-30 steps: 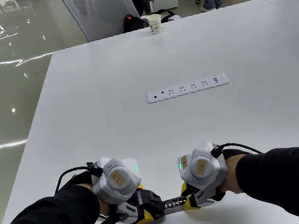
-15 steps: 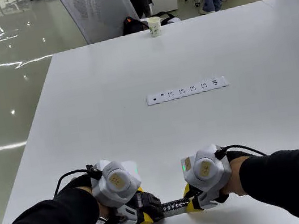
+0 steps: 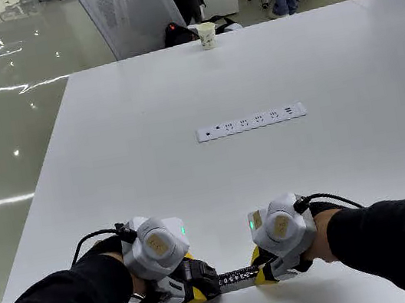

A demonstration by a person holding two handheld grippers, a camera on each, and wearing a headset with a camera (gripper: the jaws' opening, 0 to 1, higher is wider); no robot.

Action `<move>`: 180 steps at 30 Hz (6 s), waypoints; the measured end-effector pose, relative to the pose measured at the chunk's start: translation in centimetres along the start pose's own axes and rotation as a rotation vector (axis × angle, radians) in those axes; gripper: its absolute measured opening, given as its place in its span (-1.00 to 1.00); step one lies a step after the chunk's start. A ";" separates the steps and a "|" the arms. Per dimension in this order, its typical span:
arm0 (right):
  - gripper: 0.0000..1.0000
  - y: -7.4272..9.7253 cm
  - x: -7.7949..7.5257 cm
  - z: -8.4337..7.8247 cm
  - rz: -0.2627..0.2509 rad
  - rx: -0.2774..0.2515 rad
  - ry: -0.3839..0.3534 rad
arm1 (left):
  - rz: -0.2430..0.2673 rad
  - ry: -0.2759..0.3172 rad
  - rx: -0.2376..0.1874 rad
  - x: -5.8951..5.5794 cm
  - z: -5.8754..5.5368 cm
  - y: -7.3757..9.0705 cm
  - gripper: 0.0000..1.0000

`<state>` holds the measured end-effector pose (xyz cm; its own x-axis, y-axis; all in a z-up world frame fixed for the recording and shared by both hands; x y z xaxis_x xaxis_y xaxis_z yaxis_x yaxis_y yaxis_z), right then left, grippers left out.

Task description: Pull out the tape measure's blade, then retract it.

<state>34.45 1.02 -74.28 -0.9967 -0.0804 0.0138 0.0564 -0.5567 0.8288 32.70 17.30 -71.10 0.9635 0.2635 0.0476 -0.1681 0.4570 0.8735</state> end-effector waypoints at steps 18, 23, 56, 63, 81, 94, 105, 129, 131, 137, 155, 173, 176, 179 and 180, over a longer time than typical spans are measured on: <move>-0.78 0.6 -0.1 -0.8 -0.010 -0.004 -0.014 | 0.001 0.003 0.000 0.0 0.0 0.0 -0.32; -0.78 0.7 -0.1 -1.0 -0.011 0.001 -0.011 | 0.001 0.003 0.001 0.0 0.0 0.0 -0.32; -0.78 1.9 -0.1 -2.6 -0.020 0.002 -0.019 | 0.006 0.007 -0.001 -0.1 0.3 -0.1 -0.32; -0.78 2.1 0.0 -2.9 -0.023 0.002 -0.022 | 0.008 0.008 -0.002 -0.2 0.3 -0.1 -0.32; -0.78 2.5 -0.2 -3.6 -0.023 0.007 -0.032 | 0.008 0.013 -0.006 -0.2 0.3 -0.2 -0.32; -0.78 2.9 -0.1 -4.2 -0.025 0.011 -0.037 | 0.010 0.013 -0.007 -0.2 0.2 -0.3 -0.32; -0.78 3.2 -0.1 -4.6 -0.026 0.015 -0.035 | 0.011 0.016 -0.009 -0.3 0.3 -0.2 -0.32; -0.78 3.9 -0.2 -5.6 -0.032 0.016 -0.045 | 0.015 0.021 -0.011 -0.2 0.2 -0.2 -0.32; -0.78 4.0 -0.2 -5.7 -0.032 0.016 -0.046 | 0.015 0.021 -0.012 -0.2 0.2 -0.2 -0.32; -0.78 4.2 -0.3 -5.9 -0.034 0.017 -0.053 | 0.015 0.022 -0.012 -0.2 0.3 -0.1 -0.32; -0.78 4.9 -0.1 -6.8 -0.040 0.023 -0.065 | 0.017 0.021 -0.015 -0.3 0.3 -0.1 -0.32; -0.78 5.4 -0.1 -7.7 -0.049 0.029 -0.075 | 0.017 0.018 -0.014 -0.3 0.2 -0.1 -0.32; -0.78 5.5 -0.1 -7.8 -0.050 0.031 -0.076 | 0.017 0.018 -0.014 -0.3 0.2 -0.1 -0.32; -0.78 5.6 -0.1 -8.0 -0.052 0.032 -0.077 | 0.017 0.019 -0.014 -0.3 0.1 0.0 -0.32; -0.78 5.7 -0.2 -8.0 -0.052 0.032 -0.077 | 0.017 0.019 -0.014 -0.3 0.2 0.0 -0.32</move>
<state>35.41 -8.73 -74.06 -0.9998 0.0125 0.0124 0.0039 -0.5314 0.8471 32.44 17.05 -71.07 0.9563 0.2875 0.0530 -0.1874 0.4638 0.8659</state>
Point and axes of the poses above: the centre of the closed fingertips' face, and the gripper's own axes: y roughly backward along the fingers, x roughly to its left, z roughly out of its top, the point moved 8 cm from there along y, roughly backward along the fingers, and after that the axes turned 1 degree about z, right-handed, at the moved point
